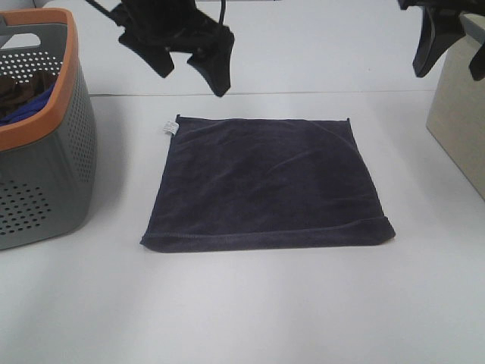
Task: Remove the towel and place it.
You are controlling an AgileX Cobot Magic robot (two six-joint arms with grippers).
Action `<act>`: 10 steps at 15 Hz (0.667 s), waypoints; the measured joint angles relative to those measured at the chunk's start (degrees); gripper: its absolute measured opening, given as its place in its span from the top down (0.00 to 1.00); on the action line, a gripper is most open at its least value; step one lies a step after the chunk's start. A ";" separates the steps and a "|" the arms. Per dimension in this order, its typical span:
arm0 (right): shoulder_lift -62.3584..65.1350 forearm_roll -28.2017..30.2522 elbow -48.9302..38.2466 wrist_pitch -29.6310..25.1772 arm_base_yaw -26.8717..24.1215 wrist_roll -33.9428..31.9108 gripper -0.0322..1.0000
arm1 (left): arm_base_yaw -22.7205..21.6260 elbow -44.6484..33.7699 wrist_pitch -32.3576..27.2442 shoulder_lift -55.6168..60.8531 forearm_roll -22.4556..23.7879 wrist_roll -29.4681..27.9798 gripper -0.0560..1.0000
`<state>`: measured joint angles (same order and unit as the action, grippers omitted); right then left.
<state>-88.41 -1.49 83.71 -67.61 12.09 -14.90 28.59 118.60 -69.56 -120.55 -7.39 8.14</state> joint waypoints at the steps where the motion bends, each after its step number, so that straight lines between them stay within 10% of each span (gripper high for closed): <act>1: 0.63 0.00 0.00 0.06 -1.03 -0.46 0.44 | -0.34 0.63 0.00 0.46 0.63 -1.26 0.11; 5: 3.21 0.34 0.00 -2.06 -12.72 2.29 0.44 | -9.22 -0.57 0.00 7.28 4.13 -8.77 0.11; 10: 6.47 0.69 0.00 -2.12 -13.35 5.96 0.44 | -21.72 -16.21 -0.06 20.80 6.53 -9.45 0.11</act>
<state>-81.93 -0.80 83.71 -69.73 -1.26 -8.94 6.88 102.39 -69.61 -99.75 -0.86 -1.32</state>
